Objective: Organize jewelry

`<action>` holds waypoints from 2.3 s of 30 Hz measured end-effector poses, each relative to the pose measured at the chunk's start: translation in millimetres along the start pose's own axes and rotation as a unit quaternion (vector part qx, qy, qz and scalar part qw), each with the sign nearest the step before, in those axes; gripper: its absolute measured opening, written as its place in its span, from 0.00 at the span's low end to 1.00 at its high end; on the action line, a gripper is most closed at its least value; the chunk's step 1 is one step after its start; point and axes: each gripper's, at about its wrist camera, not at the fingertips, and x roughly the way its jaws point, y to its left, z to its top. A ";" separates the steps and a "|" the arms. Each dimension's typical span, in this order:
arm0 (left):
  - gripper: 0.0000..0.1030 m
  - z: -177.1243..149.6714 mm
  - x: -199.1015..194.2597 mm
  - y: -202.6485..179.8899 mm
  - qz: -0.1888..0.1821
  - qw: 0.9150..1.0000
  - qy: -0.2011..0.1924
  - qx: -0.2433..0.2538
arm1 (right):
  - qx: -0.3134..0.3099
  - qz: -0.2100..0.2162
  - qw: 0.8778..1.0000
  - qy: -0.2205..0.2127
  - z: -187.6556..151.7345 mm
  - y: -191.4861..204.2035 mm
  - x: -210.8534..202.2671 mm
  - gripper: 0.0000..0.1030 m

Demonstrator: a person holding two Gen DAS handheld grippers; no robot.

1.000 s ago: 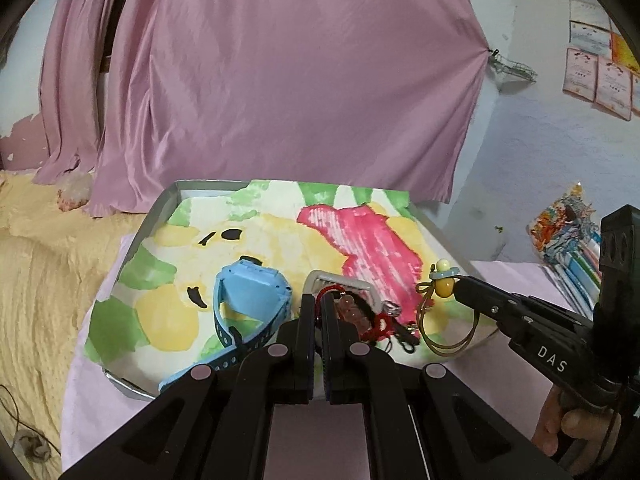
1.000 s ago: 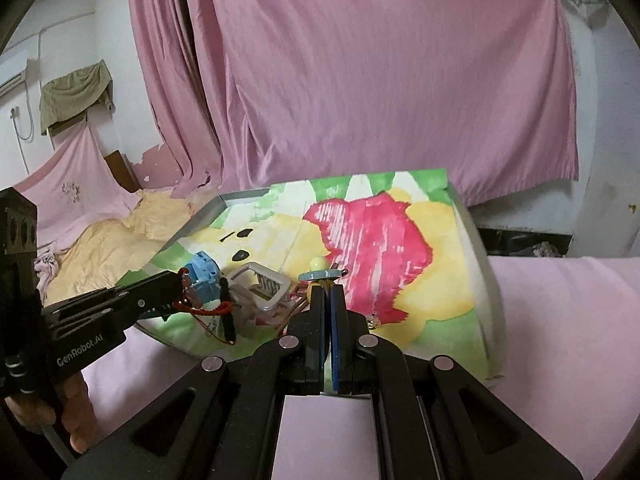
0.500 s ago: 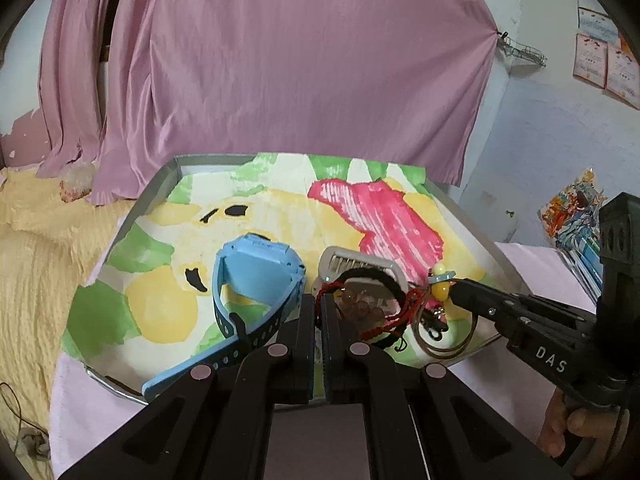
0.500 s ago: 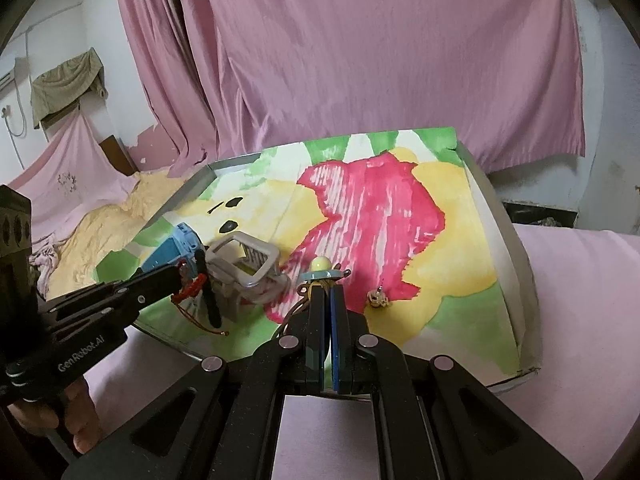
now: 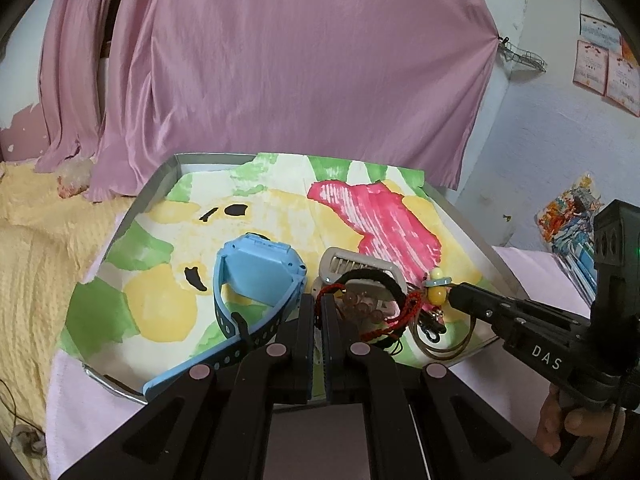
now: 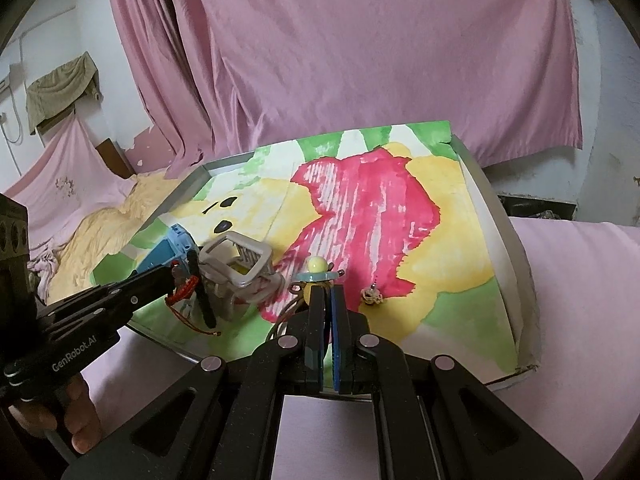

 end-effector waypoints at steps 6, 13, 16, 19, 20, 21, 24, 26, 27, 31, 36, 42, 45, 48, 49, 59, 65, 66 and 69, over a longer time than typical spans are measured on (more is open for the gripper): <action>0.05 -0.2 -2.8 -1.5 0.008 1.000 -0.003 0.006 | 0.002 -0.005 1.000 -0.002 -1.0 -1.4 -2.9 0.04; 0.24 -0.5 -10.1 0.3 0.003 1.000 -0.012 -0.001 | -0.004 -0.010 1.000 -0.008 -2.1 -0.3 -6.5 0.04; 0.29 -0.8 -13.8 0.0 0.006 1.000 -0.019 -0.001 | -0.005 -0.014 1.000 -0.014 -2.6 -0.5 -9.9 0.04; 0.39 -1.5 -18.0 -0.3 0.007 1.000 -0.026 -0.001 | -0.005 -0.014 1.000 -0.019 -3.3 -1.5 -13.8 0.04; 0.45 -1.8 -20.0 -0.1 0.008 0.999 -0.031 -0.003 | -0.005 -0.013 1.000 -0.019 -3.8 -1.8 -14.7 0.04; 0.47 -2.2 -22.4 0.2 0.009 0.999 -0.036 -0.005 | -0.004 -0.011 1.000 -0.019 -4.1 -2.0 -15.1 0.04; 0.49 -2.4 -26.9 0.8 0.018 0.999 -0.044 -0.006 | -0.006 -0.010 1.000 -0.021 -5.4 -1.1 -17.0 0.04; 0.55 -2.8 -29.6 1.7 0.022 0.999 -0.047 -0.009 | -0.009 -0.011 1.000 -0.027 -5.9 0.0 -19.7 0.04; 0.58 -3.0 -31.0 2.4 0.025 0.998 -0.049 -0.011 | -0.010 -0.011 0.999 -0.029 -6.6 0.4 -21.3 0.04; 0.63 -4.6 -35.2 5.7 0.036 0.998 -0.056 -0.017 | -0.012 -0.013 0.999 -0.043 -7.9 1.9 -29.3 0.06; 0.71 -6.5 -39.9 7.5 0.046 0.997 -0.062 -0.020 | -0.012 -0.013 0.998 -0.066 -11.1 3.3 -42.8 0.39; 0.77 -8.3 -48.1 8.6 0.055 0.996 -0.067 -0.021 | -0.022 -0.018 0.996 -0.089 -13.5 7.2 -58.0 0.39; 0.83 -9.6 -54.2 10.2 0.059 0.995 -0.076 -0.024 | -0.023 -0.019 0.995 -0.099 -15.8 8.5 -64.8 0.53; 0.86 -11.0 -60.0 11.1 0.067 0.994 -0.083 -0.022 | -0.020 -0.018 0.993 -0.112 -18.9 8.5 -73.3 0.63; 0.90 -12.1 -62.4 11.6 0.071 0.993 -0.087 -0.024 | -0.018 -0.019 0.993 -0.115 -19.9 8.7 -75.6 0.65; 0.99 -22.1 -85.6 6.6 0.090 0.987 -0.132 -0.013 | -0.022 -0.028 0.988 -0.148 -32.5 13.3 -97.1 0.83; 0.99 -30.1 -98.5 6.8 0.092 0.985 -0.146 -0.014 | -0.023 -0.029 0.985 -0.168 -43.4 16.8 -113.1 0.85; 0.99 -31.9 -101.1 6.9 0.093 0.984 -0.149 -0.014 | -0.022 -0.030 0.985 -0.170 -44.9 16.5 -114.8 0.85; 0.99 -37.6 -108.4 6.8 0.094 0.983 -0.155 -0.013 | -0.021 -0.035 0.984 -0.174 -49.8 18.0 -120.7 0.90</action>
